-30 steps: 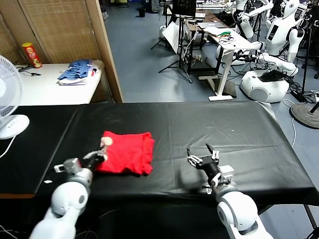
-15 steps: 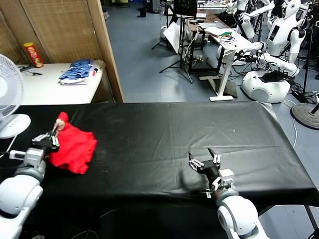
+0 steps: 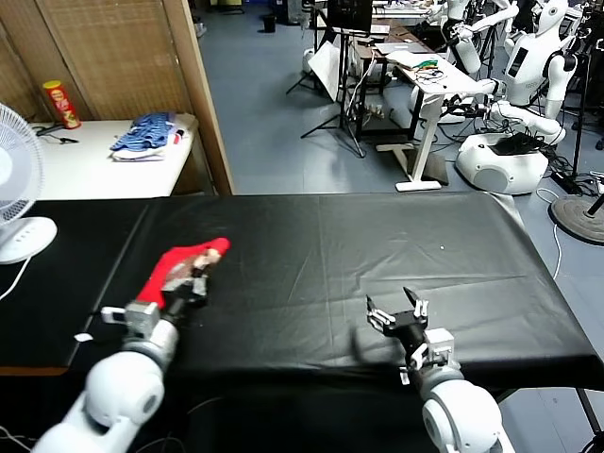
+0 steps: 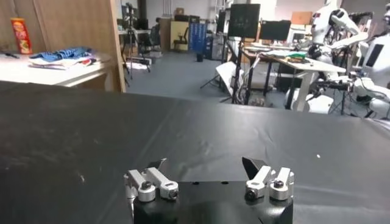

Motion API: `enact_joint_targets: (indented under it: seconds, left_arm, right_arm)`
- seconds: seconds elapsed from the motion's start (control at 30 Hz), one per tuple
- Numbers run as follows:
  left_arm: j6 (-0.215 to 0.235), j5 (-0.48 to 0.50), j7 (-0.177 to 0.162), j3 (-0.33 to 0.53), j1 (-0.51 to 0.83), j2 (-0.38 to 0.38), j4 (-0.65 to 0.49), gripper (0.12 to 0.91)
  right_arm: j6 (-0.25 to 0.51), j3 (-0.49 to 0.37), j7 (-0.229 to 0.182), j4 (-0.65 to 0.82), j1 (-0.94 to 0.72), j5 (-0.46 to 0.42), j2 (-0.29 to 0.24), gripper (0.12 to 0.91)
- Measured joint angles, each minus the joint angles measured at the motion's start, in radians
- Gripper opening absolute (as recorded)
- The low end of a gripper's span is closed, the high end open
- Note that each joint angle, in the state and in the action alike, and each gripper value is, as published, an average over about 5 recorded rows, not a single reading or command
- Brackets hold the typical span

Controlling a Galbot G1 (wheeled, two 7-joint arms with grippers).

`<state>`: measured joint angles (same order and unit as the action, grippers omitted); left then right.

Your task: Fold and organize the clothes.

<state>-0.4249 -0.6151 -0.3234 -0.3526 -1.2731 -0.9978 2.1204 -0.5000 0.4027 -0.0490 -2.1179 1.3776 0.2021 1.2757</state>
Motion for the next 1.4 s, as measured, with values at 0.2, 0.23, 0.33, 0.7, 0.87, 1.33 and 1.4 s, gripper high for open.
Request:
enact_joint_targets:
  seconds: [0.2,0.23,0.33,0.7,0.87,1.33,1.4]
  left_arm:
    - [0.060,0.055,0.043,0.083,0.017,-0.059,-0.015,0.329]
    - [0.068,0.062,0.058,0.088,0.015,-0.063,-0.014,0.379]
    - [0.094,0.062,0.108,0.091,0.006,-0.066,-0.003,0.530]
    - [0.169,0.065,0.129,0.012,-0.050,-0.036,0.050,0.797]
    - [0.178,0.090,0.124,-0.020,-0.092,-0.048,0.062,0.798]
    - [0.200,0.154,0.122,-0.071,-0.161,-0.059,0.078,0.798]
    - [0.214,0.171,0.123,-0.079,-0.170,-0.060,0.074,0.798]
  right_arm:
    - [-0.011,-0.041,0.083,0.020,-0.035,0.091,-0.026,0.798]
    - [-0.018,-0.051,0.095,0.026,-0.044,0.108,-0.031,0.798]
    - [-0.040,-0.090,0.110,0.050,-0.079,0.166,-0.042,0.798]
    - [-0.071,-0.312,0.038,0.277,-0.324,0.351,0.049,0.798]
    - [-0.071,-0.381,0.019,0.410,-0.417,0.383,0.118,0.785]
    - [0.109,-0.421,0.152,0.525,-0.500,0.057,0.116,0.150]
    - [0.146,-0.408,0.170,0.523,-0.505,-0.025,0.092,0.137]
